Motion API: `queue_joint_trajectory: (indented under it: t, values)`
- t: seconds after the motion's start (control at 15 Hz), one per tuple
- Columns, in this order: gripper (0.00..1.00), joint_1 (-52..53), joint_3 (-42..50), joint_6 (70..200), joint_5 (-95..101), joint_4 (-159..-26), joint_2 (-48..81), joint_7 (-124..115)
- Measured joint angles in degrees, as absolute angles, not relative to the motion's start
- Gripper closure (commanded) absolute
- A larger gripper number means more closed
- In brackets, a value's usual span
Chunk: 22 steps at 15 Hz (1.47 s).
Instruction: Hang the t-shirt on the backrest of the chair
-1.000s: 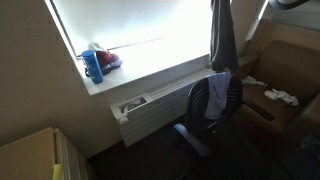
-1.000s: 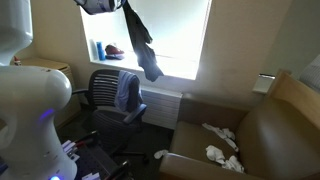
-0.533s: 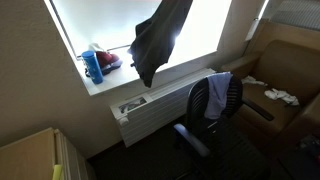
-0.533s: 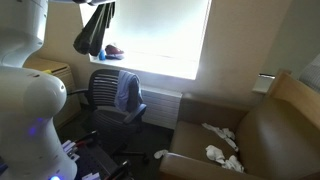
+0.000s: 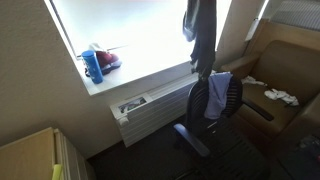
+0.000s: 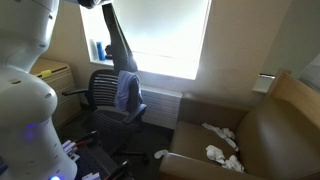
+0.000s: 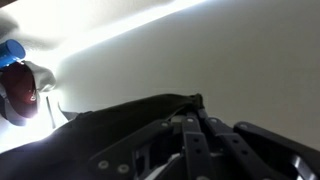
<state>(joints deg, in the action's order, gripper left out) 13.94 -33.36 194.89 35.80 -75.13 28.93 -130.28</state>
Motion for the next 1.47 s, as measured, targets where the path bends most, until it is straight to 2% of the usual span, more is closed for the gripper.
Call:
queue_joint_trajectory:
  t: [0.13, 0.8, 0.87, 1.2, 1.47]
  values:
    - [0.99, 13.63, -33.88, 194.89, 35.87, -75.49, 28.93, -130.28]
    - [0.99, 13.61, -31.40, 194.95, 35.66, -75.55, 28.95, -129.93]
    - [0.96, 13.70, -31.13, 195.29, 35.66, -75.55, 28.96, -129.74]
    - [0.99, 14.75, -29.24, 196.76, 35.66, -75.55, 29.03, -129.39]
    - [0.99, 15.92, -26.17, 191.07, 29.00, -76.23, 29.08, -131.65]
